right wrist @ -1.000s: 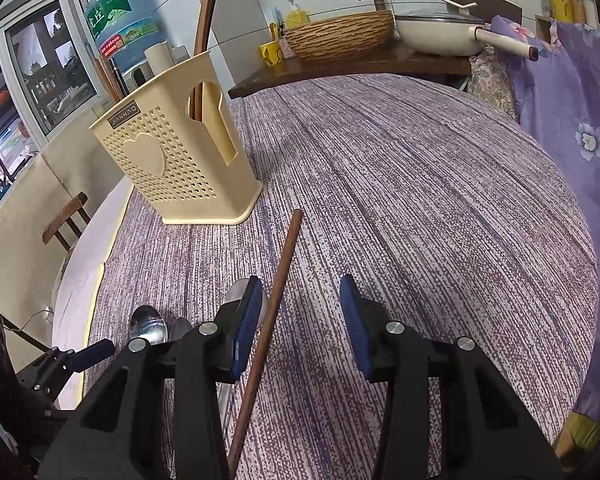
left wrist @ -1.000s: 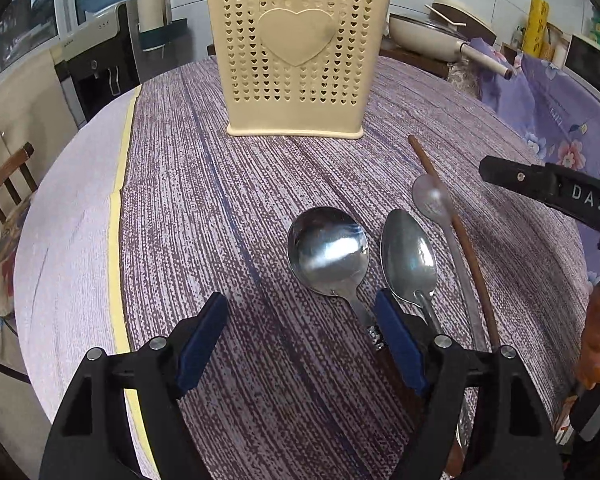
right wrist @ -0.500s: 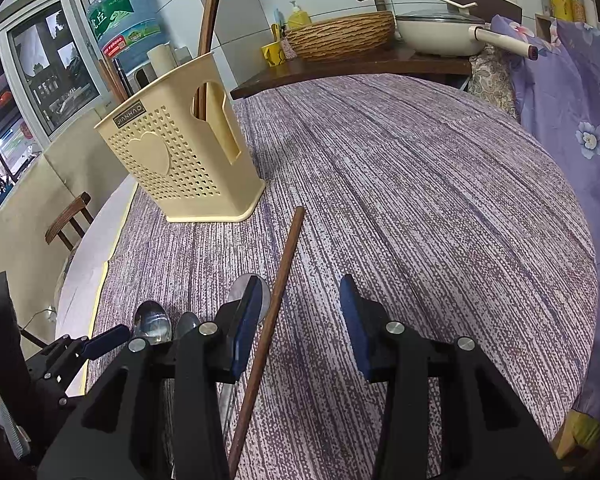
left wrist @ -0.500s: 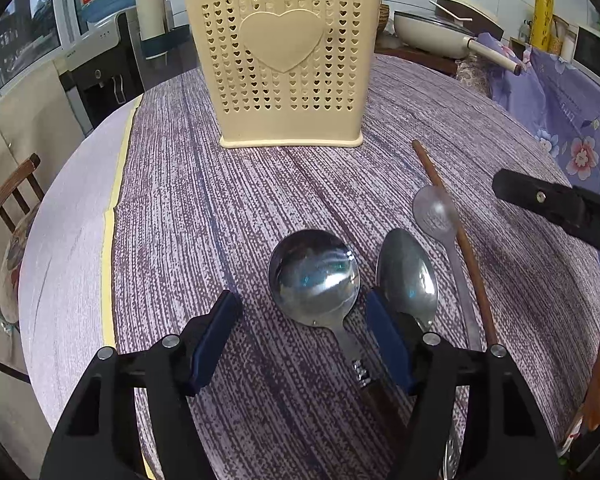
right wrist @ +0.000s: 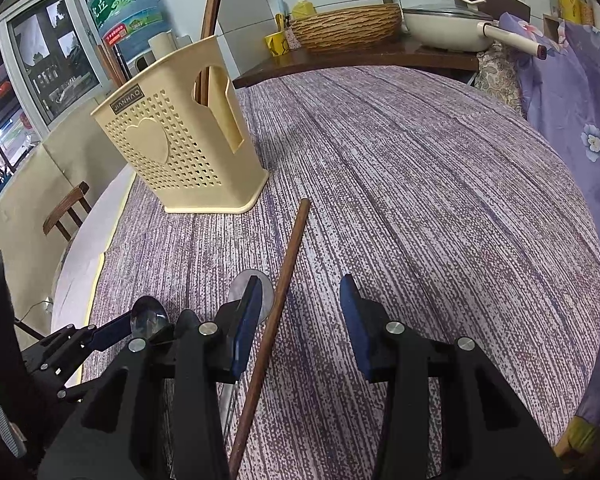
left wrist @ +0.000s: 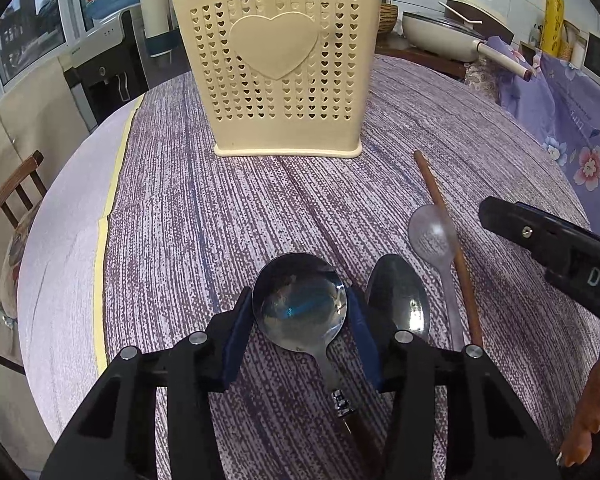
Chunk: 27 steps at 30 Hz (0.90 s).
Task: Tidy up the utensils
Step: 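Grasp a large steel spoon with the left tool while the right grasps the brown chopstick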
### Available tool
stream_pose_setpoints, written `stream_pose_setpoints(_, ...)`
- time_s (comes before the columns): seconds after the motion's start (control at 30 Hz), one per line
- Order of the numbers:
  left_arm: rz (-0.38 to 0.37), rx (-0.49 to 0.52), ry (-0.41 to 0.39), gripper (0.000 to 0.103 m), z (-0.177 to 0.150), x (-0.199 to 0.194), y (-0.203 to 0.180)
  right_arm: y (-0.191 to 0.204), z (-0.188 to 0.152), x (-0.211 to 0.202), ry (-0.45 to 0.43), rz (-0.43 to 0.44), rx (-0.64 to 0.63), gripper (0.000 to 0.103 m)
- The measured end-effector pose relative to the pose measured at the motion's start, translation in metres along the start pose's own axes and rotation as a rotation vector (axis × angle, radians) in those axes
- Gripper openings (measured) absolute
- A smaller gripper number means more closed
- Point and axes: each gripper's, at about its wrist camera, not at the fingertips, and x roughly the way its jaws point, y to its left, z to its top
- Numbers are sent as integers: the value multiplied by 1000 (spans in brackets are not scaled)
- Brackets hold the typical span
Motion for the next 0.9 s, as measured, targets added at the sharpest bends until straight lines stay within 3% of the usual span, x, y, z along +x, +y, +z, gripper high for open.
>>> stream_pose_setpoints(0.27,-14,-7,-1,47,2,1,5,17,14,24,41,-50,-43,41)
stream_pose_setpoints(0.5,-20,13,1,47,3,2,7,25,23,53,100,-98,-69,24)
stream_pose_setpoints(0.73,-24,27,0,47,5,3,6,28,29,60,100,-134,-83,11)
stream_pose_setpoints(0.9,-32,34,3,47,5,4,7,24,31,62,96,-112,-65,10)
